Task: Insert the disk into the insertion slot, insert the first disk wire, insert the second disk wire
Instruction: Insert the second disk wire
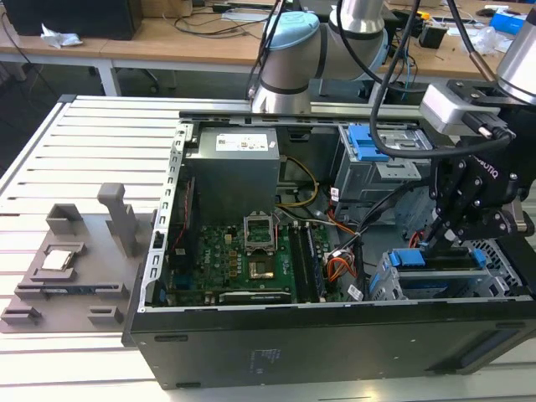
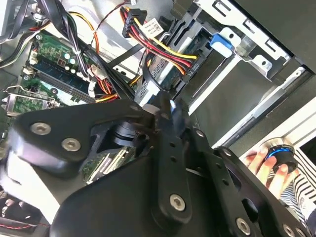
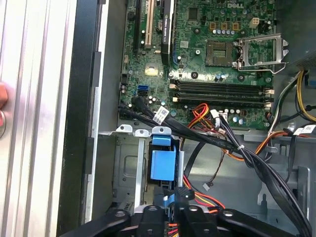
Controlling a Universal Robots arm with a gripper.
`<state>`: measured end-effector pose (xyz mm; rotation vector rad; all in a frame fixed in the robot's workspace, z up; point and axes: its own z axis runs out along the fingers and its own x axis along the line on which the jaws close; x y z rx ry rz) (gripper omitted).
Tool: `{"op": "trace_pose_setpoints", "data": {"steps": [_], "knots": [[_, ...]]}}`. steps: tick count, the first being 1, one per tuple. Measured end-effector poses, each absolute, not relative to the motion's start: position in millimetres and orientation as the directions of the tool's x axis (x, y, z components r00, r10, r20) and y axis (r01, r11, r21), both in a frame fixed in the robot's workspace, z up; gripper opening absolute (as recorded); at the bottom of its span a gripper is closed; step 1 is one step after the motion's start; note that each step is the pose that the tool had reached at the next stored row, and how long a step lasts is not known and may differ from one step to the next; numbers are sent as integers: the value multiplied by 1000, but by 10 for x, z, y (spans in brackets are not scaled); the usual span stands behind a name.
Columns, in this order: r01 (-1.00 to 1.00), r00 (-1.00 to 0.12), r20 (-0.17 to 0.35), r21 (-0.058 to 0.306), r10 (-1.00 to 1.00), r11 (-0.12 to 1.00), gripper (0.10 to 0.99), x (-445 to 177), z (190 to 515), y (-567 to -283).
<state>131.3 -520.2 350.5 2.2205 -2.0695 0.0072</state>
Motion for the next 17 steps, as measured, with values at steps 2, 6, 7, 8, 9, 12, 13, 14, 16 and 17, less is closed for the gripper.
{"op": "trace_pose_setpoints", "data": {"steps": [2,6,7,8,9,12,13,14,16,17], "knots": [[-995,73,77,74,-994,-67,314,1313,3503,-5200],[-995,73,94,76,-993,-66,314,1310,3475,-5139],[-995,73,94,76,-993,-66,314,1310,3470,-5120],[-995,73,96,76,-993,-66,314,1310,3450,-5079],[-995,74,107,76,-991,-66,314,1309,3431,-5074],[-995,79,133,78,-988,-69,314,1309,3412,-5073],[-994,80,140,79,-987,-69,314,1309,3408,-5073],[-994,81,146,79,-986,-70,314,1309,3403,-5073],[-994,83,171,81,-982,-70,314,1309,3394,-5072],[-994,83,171,81,-982,-70,314,1309,3394,-5072]]}}
